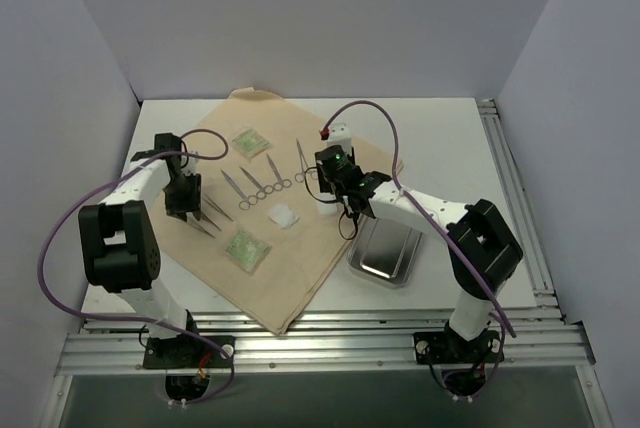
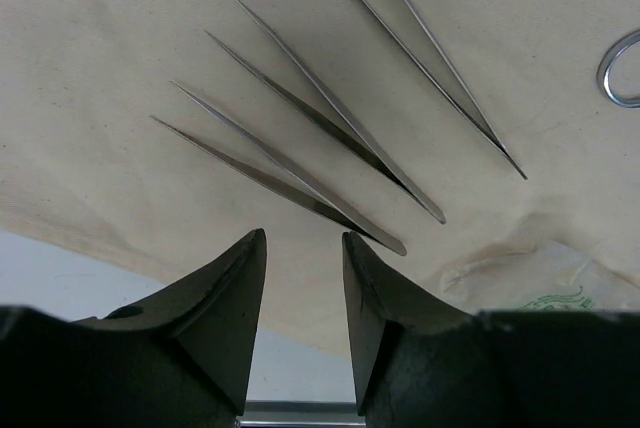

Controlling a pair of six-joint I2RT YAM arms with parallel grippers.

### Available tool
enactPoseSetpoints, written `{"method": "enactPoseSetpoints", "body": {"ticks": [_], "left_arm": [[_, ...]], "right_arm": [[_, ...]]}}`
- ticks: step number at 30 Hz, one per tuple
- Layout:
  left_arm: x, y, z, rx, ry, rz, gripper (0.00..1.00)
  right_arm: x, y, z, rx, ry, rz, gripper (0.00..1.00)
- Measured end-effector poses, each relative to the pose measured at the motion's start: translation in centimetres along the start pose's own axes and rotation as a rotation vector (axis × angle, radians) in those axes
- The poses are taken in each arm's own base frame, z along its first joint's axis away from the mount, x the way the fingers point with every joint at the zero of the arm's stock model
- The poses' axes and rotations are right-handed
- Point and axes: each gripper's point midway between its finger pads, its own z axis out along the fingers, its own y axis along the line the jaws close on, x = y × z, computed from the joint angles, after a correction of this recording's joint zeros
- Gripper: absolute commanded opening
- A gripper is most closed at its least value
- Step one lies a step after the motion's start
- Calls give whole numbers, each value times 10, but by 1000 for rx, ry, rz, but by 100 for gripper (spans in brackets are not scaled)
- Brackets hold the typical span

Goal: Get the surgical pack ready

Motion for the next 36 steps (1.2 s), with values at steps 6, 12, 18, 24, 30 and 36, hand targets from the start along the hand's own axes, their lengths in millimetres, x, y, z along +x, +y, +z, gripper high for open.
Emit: {"method": "enactPoseSetpoints", "body": {"ticks": [6, 12, 18, 24, 30, 36], "left_arm": [[4, 13, 8, -32, 27, -73, 44], [12, 23, 10, -39, 47, -114, 49], [13, 12, 13, 14, 54, -117, 51], [15, 6, 17, 41, 71, -159, 50], [20, 6, 25, 23, 102, -210, 50], [22, 11, 25, -20, 113, -271, 50]], "right_arm": [[-6, -3, -3, 9, -33, 14, 38], [-4, -4, -3, 12, -30, 13, 38], [-3, -4, -3, 18, -30, 10, 38], [2, -7, -3, 34, -25, 7, 38], [5, -9, -3, 51, -21, 5, 38], [7, -8, -4, 57, -20, 2, 37]]}}
